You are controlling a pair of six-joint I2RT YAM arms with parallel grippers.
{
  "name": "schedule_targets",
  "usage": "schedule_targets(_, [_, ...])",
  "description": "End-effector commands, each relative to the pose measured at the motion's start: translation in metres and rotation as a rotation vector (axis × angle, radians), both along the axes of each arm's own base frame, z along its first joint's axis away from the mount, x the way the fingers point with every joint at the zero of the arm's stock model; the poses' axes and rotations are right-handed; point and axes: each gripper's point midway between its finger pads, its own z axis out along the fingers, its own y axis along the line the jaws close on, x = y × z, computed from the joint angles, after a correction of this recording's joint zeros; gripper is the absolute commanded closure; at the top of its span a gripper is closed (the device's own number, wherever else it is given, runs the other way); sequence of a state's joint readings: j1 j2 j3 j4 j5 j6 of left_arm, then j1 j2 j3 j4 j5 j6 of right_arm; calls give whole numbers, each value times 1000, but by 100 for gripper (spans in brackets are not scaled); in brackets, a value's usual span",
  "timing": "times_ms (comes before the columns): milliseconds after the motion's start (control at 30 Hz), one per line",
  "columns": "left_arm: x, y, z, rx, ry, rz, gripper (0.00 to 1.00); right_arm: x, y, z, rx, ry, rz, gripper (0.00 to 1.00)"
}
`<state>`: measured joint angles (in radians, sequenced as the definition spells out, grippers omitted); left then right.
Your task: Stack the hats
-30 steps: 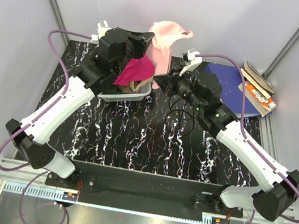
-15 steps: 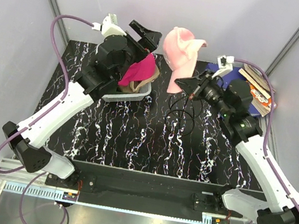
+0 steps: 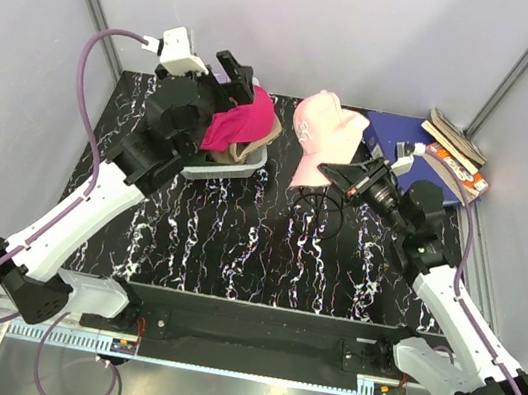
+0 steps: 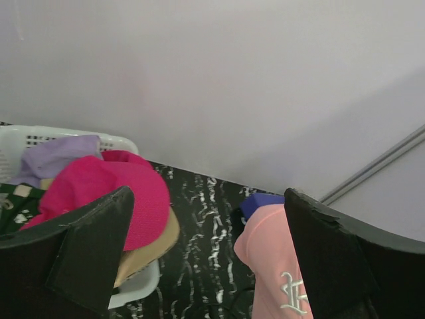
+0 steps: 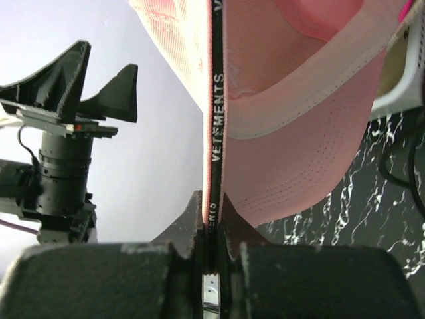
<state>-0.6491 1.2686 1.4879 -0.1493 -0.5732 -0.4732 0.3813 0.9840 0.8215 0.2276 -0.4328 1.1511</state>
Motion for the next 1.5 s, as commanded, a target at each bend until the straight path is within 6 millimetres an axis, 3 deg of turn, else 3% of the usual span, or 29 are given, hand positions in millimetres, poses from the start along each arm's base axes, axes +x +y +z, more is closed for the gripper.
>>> schedule_targets(0, [-5,24,2,105,-39,63,1,-13,-7,27,195,-36,8,100])
schedule_targets(267, [-1,39,-24,142,-3,90,1,-15,-21,4,281,69,-34,100])
schedule_targets(433, [5,40,-35,166,15,92,1,-26,-34,-12,316,110,-80,100])
schedule_targets(567, [8,39,-43,177,28,90,1,-32,-40,-36,330,188,-112,100])
schedule_targets(1000, [17,33,-50,183,34,75,1,-34,-49,-98,400,395,-172,100])
schedule_targets(1067, [18,33,-51,184,36,77,1,-35,-51,-102,426,418,-178,100])
schedule_targets(1267, [24,27,-57,195,47,61,1,-33,-46,-86,422,364,-136,100])
schedule_targets(1467, [26,23,-60,187,53,51,1,-33,-45,-117,432,498,-154,100])
